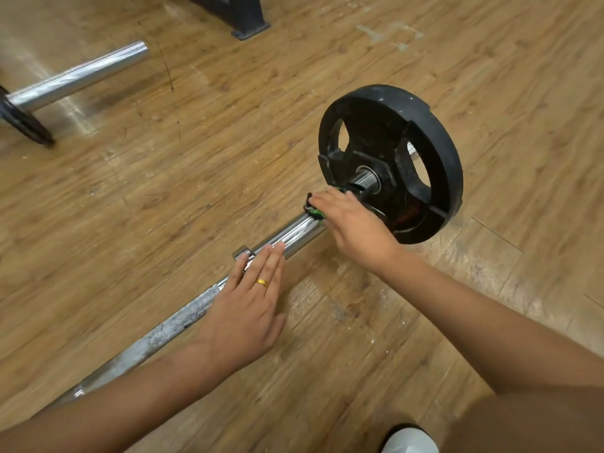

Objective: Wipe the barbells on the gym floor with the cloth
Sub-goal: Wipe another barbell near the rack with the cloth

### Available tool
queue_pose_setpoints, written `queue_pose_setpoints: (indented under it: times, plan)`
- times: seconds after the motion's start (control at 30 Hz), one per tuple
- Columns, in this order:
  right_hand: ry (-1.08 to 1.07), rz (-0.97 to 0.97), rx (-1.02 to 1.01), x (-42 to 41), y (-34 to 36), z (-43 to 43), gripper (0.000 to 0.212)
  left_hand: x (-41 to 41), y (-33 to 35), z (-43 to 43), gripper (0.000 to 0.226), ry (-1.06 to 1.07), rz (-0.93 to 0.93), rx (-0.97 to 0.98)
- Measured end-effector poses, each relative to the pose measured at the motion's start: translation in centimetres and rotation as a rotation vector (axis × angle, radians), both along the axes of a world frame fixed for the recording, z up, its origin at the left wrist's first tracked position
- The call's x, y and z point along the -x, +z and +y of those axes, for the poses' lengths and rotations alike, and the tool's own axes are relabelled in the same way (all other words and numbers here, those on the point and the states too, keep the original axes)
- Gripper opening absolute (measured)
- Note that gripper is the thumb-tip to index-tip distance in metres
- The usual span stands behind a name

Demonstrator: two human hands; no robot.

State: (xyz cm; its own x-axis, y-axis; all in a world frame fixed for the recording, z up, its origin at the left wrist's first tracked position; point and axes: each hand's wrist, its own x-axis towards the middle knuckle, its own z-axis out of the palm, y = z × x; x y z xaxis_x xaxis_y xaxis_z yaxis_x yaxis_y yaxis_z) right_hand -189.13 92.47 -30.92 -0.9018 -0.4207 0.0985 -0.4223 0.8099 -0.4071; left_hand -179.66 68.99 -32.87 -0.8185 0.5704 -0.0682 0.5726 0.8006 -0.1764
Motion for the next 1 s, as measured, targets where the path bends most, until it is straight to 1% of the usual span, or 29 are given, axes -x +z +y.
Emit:
queue_pose_setpoints:
  times: [0.07,0.17,0.23,0.37,0.43,0.53,0.6,0.63,0.7,0.77,0.8,0.83,0.9,0.97,1.0]
  plan:
    - [0.009,0.009,-0.027,1.4,-0.1,0.6,0.052,0.4,0.0,-0.5,0.085,0.011,0.016,0.013]
    - [-0.178,-0.010,0.032,3.6,-0.4,2.0,0.051,1.3,-0.1,-0.8,0.086,0.046,0.027,0.021]
    - [-0.213,0.003,0.033,4.1,-0.5,1.0,0.050,1.9,-0.1,-0.5,0.082,0.079,0.035,0.002]
    - [0.037,0.026,-0.006,4.1,-0.6,-2.7,0.052,3.0,-0.2,-0.5,0.077,0.135,0.039,-0.024]
    - [0.071,0.058,-0.028,5.1,-0.6,-2.2,0.052,3.5,-0.2,-0.8,0.079,0.156,0.037,-0.010]
    - [-0.112,0.031,0.012,7.8,-0.7,0.1,0.051,4.4,-0.2,-1.1,0.083,0.178,0.054,0.026]
    - [-0.173,0.029,0.038,8.6,-0.8,0.2,0.048,5.0,-0.3,-1.3,0.086,0.184,0.058,0.048]
    - [-0.161,0.035,0.039,8.6,-0.8,-0.4,0.048,5.3,-0.3,-1.4,0.089,0.189,0.059,0.056]
    - [-0.057,0.040,0.039,8.0,-1.1,-2.0,0.050,5.9,-0.3,-1.6,0.095,0.208,0.060,0.064]
    - [0.070,0.042,0.033,7.9,-1.1,-2.7,0.050,6.3,-0.2,-1.9,0.094,0.225,0.064,0.063]
    - [0.093,0.041,0.017,8.5,-0.9,-2.5,0.048,6.6,-0.2,-2.0,0.093,0.234,0.064,0.066]
    - [0.084,0.034,0.013,9.5,-0.8,-2.3,0.046,6.9,-0.1,-2.0,0.093,0.252,0.059,0.070]
    - [-0.010,0.010,0.039,11.3,-0.7,-2.1,0.041,7.4,0.1,-2.0,0.093,0.286,0.050,0.082]
    - [-0.124,0.031,0.079,12.0,-1.0,-2.7,0.040,8.0,0.2,-2.1,0.094,0.304,0.057,0.086]
    - [-0.131,0.052,0.091,11.7,-1.3,-3.3,0.041,8.3,0.2,-2.2,0.096,0.311,0.057,0.087]
